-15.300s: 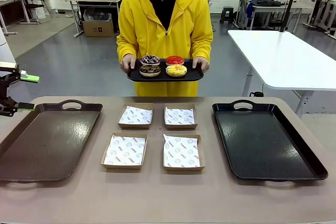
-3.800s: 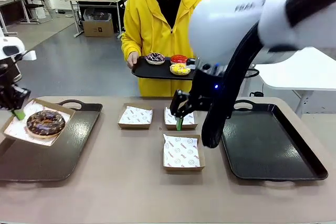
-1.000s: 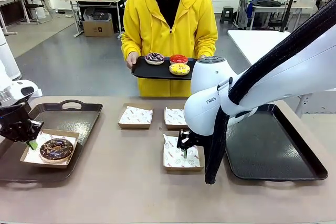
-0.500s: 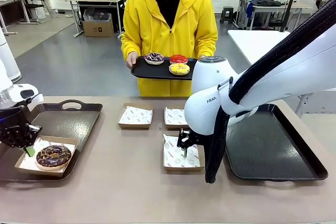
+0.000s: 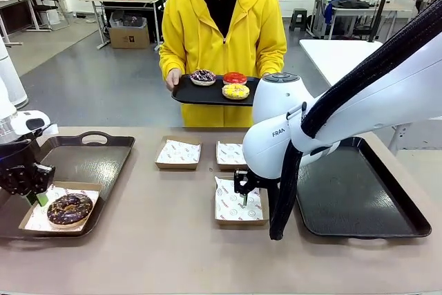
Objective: Individually package the donuts and arrange them on the tray.
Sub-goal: Place the picked Paper togo box on the Handle tray while simultaneously picking up another Paper togo box from the table with the other hand.
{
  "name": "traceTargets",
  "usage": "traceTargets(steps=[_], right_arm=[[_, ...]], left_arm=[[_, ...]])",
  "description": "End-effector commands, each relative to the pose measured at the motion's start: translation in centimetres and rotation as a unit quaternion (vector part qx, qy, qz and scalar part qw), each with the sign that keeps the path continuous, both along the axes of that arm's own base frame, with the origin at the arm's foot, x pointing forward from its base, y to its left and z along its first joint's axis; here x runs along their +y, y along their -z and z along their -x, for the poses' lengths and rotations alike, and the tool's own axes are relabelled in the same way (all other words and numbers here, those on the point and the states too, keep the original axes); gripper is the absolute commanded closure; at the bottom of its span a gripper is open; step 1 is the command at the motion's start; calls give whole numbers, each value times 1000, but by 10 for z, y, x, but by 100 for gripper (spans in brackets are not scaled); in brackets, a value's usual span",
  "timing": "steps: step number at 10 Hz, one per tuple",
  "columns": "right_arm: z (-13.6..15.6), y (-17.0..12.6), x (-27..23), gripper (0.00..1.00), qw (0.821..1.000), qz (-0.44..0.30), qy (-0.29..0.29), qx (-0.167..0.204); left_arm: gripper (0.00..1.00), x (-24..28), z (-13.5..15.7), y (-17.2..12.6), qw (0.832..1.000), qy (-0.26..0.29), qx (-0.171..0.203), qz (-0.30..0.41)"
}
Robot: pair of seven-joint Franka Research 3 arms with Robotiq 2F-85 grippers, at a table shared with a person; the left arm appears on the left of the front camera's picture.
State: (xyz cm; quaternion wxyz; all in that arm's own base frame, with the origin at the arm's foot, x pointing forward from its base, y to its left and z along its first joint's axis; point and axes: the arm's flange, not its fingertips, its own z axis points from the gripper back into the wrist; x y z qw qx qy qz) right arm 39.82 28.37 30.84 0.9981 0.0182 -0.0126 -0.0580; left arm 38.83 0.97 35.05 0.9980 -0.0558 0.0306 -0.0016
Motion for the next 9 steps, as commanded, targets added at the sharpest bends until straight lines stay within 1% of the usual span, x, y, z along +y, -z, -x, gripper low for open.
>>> traceTargets(steps=[1,2,3,4,5,9], right_arm=[[1,7,-1,100,1000,3,-6,-10],[1,8,-2,74,1000,4,-4,-7],[1,8,-2,86,1000,3,-2,-5],[1,8,-2,100,1000,4,1,-4],[1,8,-2,100,1000,5,2,-4],[1,8,-3,100,1000,6,6,-2]], left_arm=[[40,-1,11,-1,1000,2,-11,12],[0,-1,12,-1,1000,0,-14,12],[0,-1,13,-2,1000,0,-15,13],[0,-2,13,-4,1000,-2,-17,15],[40,-2,14,-5,1000,-4,-19,17],[2,-3,14,-7,1000,-8,-17,22]])
